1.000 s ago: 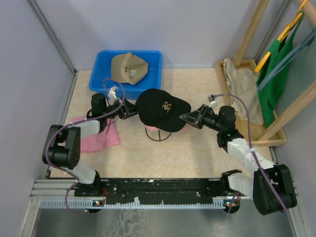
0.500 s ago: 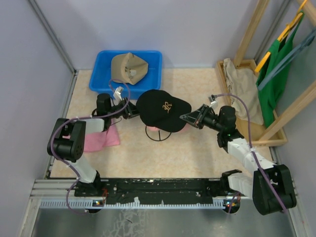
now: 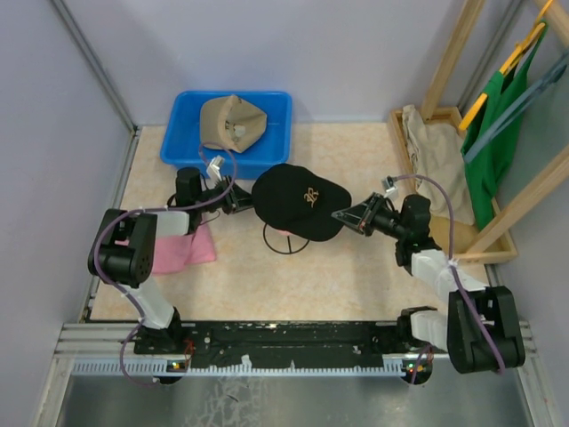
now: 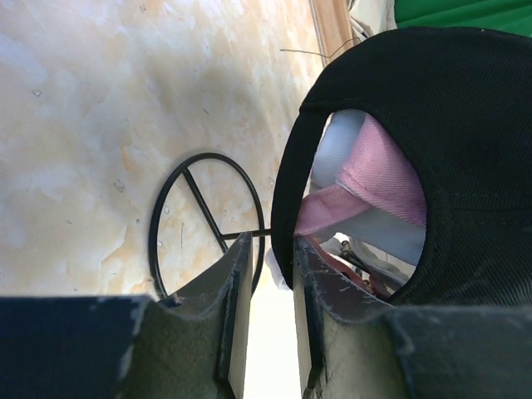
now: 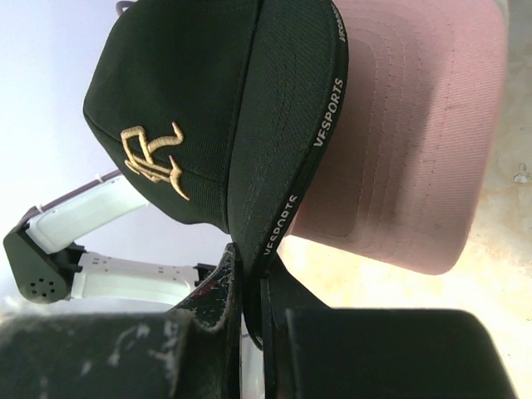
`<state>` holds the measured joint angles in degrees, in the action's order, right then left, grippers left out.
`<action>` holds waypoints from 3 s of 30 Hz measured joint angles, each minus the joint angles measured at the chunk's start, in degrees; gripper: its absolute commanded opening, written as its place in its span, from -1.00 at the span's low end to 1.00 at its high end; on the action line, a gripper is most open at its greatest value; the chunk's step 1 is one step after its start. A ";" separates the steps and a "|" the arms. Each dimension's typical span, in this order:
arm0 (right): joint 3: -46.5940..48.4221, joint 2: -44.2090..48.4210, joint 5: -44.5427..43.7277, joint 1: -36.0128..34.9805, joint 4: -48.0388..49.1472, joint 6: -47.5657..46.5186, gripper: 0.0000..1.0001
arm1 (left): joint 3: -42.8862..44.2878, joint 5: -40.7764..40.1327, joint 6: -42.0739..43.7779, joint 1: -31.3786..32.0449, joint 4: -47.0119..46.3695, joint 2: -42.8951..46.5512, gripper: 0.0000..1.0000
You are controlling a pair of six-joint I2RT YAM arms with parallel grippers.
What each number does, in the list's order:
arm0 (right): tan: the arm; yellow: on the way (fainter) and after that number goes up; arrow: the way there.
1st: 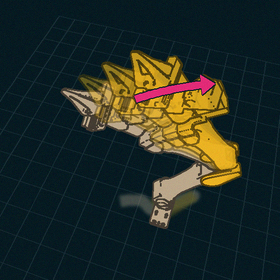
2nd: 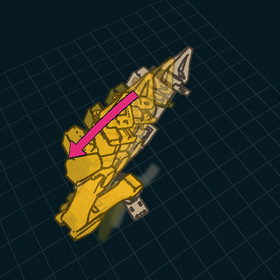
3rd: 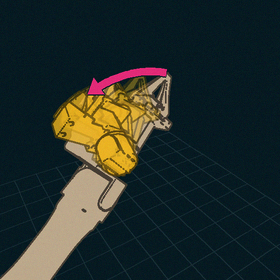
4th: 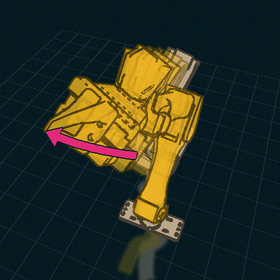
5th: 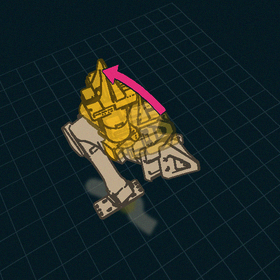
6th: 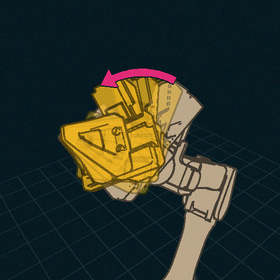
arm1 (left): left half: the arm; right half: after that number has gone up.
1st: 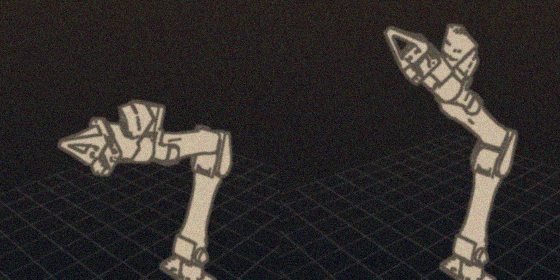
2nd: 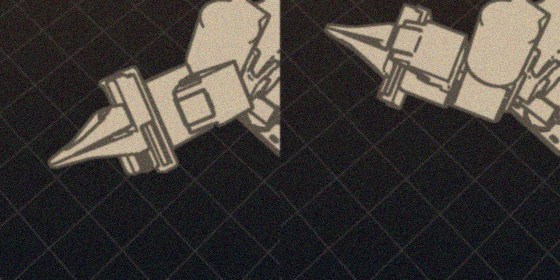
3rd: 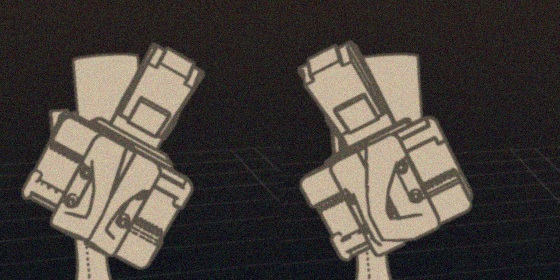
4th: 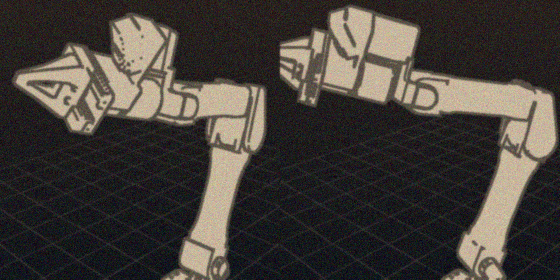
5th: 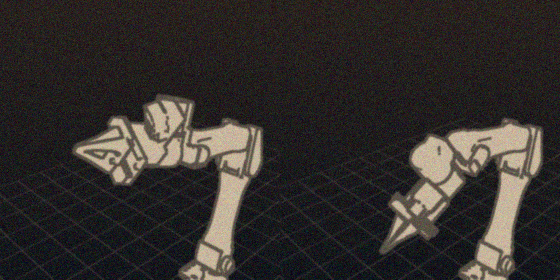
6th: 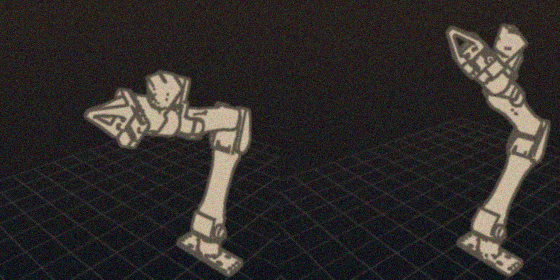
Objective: Stack the hats
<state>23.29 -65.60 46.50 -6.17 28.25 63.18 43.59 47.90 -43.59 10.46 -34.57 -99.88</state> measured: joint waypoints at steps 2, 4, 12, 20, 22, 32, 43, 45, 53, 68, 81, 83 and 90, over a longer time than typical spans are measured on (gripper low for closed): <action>-0.24 -1.38 1.25 0.85 1.29 -0.11 -1.00 | 0.33 0.31 0.33 -0.22 0.68 0.00 -0.42; -0.44 -3.02 2.45 1.66 2.84 -0.11 -1.00 | 0.85 0.74 0.79 -0.63 1.46 0.00 -0.42; -0.11 -9.03 5.73 2.99 8.13 -0.11 -1.00 | 1.75 2.73 1.64 -2.51 4.44 0.07 -0.42; 0.48 -10.32 6.71 3.34 9.86 0.83 -1.00 | 2.62 1.90 2.91 -3.17 9.66 2.08 0.06; 0.28 -10.32 6.91 3.37 10.58 2.05 -1.00 | 2.62 0.85 3.17 -3.61 11.82 3.82 0.28; -3.67 -8.02 -0.55 -1.01 16.81 10.73 -1.00 | 1.92 -6.40 5.53 -6.95 21.14 19.63 0.26; -3.85 -2.64 -12.68 -4.26 8.81 10.69 0.07 | -8.17 -6.32 2.34 -5.77 20.24 23.28 0.13; -3.17 -1.05 -14.47 -4.24 4.31 8.57 0.14 | -8.15 -6.23 2.23 -5.60 19.80 23.28 0.12; 0.11 7.80 -20.81 -4.22 -11.21 -2.27 0.99 | -8.04 -5.77 2.05 -4.76 19.39 23.06 0.11; -7.52 -1.88 -14.36 1.81 6.80 -1.99 0.99 | -6.45 -5.27 2.38 -4.07 22.82 25.88 0.14; -8.26 -36.48 -3.37 2.51 55.45 17.94 0.99 | -2.91 -5.33 3.54 -4.07 25.40 25.81 0.16; -8.26 -36.92 -2.75 2.14 57.35 18.80 0.98 | -2.86 -5.33 3.58 -4.07 25.57 25.73 0.16; -8.00 -36.87 -1.07 0.50 61.26 20.44 0.94 | -2.56 -5.35 3.56 -4.04 25.55 24.61 0.16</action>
<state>15.29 -102.48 45.43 -5.67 89.52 83.61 41.04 42.54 -40.03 6.42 -9.02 -75.26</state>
